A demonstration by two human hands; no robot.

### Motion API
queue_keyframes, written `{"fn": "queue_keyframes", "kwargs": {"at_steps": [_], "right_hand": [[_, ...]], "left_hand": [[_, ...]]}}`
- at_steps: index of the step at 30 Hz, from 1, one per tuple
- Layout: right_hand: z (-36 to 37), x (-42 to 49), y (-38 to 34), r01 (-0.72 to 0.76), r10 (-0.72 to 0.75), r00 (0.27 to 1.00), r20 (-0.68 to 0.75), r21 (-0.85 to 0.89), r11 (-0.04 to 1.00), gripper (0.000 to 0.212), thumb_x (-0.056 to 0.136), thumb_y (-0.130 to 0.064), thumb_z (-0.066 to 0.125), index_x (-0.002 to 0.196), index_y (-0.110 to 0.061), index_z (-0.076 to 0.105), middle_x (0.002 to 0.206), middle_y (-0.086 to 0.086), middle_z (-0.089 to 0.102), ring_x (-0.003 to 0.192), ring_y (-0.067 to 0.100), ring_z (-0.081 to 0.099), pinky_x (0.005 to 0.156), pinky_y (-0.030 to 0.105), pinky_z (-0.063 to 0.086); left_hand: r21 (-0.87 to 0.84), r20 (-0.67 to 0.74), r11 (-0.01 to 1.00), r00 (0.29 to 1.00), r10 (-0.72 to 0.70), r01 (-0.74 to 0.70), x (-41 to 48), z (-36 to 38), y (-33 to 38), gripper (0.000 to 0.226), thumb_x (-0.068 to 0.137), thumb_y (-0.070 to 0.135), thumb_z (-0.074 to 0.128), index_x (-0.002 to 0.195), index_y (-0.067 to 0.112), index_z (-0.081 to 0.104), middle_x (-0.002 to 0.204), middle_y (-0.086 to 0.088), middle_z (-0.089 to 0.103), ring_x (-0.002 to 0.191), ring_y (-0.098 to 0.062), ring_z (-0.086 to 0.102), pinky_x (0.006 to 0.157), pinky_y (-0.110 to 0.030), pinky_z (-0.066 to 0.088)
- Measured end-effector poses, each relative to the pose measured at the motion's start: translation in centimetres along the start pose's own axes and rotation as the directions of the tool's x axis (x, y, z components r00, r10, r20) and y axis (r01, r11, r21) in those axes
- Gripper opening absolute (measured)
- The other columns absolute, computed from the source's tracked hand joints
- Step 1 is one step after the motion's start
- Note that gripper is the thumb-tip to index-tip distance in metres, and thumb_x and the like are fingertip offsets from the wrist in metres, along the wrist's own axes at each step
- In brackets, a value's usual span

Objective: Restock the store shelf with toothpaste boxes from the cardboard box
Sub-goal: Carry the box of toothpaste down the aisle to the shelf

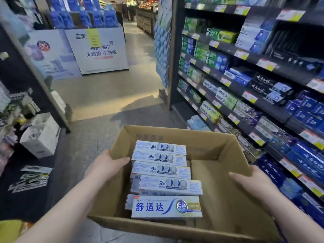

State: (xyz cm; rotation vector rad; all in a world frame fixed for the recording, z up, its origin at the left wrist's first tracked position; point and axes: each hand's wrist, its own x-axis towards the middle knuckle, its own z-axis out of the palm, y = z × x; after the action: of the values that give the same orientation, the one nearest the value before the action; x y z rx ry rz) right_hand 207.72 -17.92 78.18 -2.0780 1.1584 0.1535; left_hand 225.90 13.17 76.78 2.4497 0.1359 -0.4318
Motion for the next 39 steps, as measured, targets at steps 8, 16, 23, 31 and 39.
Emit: {"fn": "queue_keyframes", "kwargs": {"at_steps": [8, 16, 23, 31, 39], "right_hand": [[1.5, 16.3, -12.5, 0.051, -0.052, 0.999, 0.014, 0.016, 0.999, 0.059, 0.083, -0.040, 0.061, 0.130, -0.014, 0.040, 0.109, 0.009, 0.058, 0.090, 0.026, 0.054, 0.070, 0.030, 0.040], [2.8, 29.7, -26.2, 0.109, -0.105, 0.990, 0.097, -0.039, 0.993, 0.064, 0.078, -0.044, 0.063, 0.130, -0.015, 0.040, 0.120, 0.008, 0.059, 0.106, 0.030, 0.058, 0.090, 0.040, 0.049], [6.8, 39.9, -37.7, 0.115, -0.105, 0.987, 0.118, -0.075, 0.991, 0.074, 0.076, -0.049, 0.063, 0.136, -0.017, 0.035, 0.127, 0.008, 0.056, 0.112, 0.031, 0.056, 0.093, 0.043, 0.048], [13.2, 50.0, -50.9, 0.032, -0.029, 0.995, 0.095, -0.032, 0.999, 0.060, 0.082, -0.039, 0.063, 0.131, -0.015, 0.039, 0.121, 0.010, 0.057, 0.092, 0.025, 0.053, 0.076, 0.031, 0.044], [16.5, 60.3, -60.3, -0.076, 0.074, 0.996, 0.043, 0.024, 0.997, 0.056, 0.079, -0.042, 0.064, 0.124, -0.016, 0.043, 0.107, 0.006, 0.060, 0.093, 0.027, 0.060, 0.079, 0.037, 0.051]], "left_hand": [[-0.081, -0.035, 0.996, 0.998, -0.049, 0.046, 16.6, -0.6, 6.9, 0.052, 0.072, 0.046, 0.068, 0.116, 0.022, 0.054, 0.093, -0.002, 0.065, 0.082, -0.024, 0.063, 0.081, -0.040, 0.054], [-0.154, -0.109, 0.976, 0.979, -0.174, 0.156, 30.3, -3.6, 12.1, 0.059, 0.050, 0.056, 0.064, 0.102, 0.026, 0.061, 0.080, -0.001, 0.069, 0.074, -0.026, 0.067, 0.078, -0.043, 0.056], [-0.199, -0.136, 0.970, 0.976, -0.170, 0.141, 44.7, -6.9, 15.1, 0.043, 0.070, 0.041, 0.071, 0.107, 0.021, 0.060, 0.080, -0.005, 0.069, 0.070, -0.027, 0.068, 0.072, -0.045, 0.058], [-0.152, -0.073, 0.984, 0.992, -0.101, 0.089, 64.5, -11.9, 18.6, 0.056, 0.074, 0.039, 0.069, 0.123, 0.018, 0.053, 0.107, -0.010, 0.065, 0.088, -0.030, 0.064, 0.080, -0.043, 0.054], [-0.116, -0.014, 0.992, 0.999, -0.049, 0.047, 81.6, -13.7, 23.8, 0.049, 0.069, 0.041, 0.071, 0.108, 0.019, 0.053, 0.092, -0.006, 0.066, 0.077, -0.029, 0.065, 0.077, -0.048, 0.056]]}}
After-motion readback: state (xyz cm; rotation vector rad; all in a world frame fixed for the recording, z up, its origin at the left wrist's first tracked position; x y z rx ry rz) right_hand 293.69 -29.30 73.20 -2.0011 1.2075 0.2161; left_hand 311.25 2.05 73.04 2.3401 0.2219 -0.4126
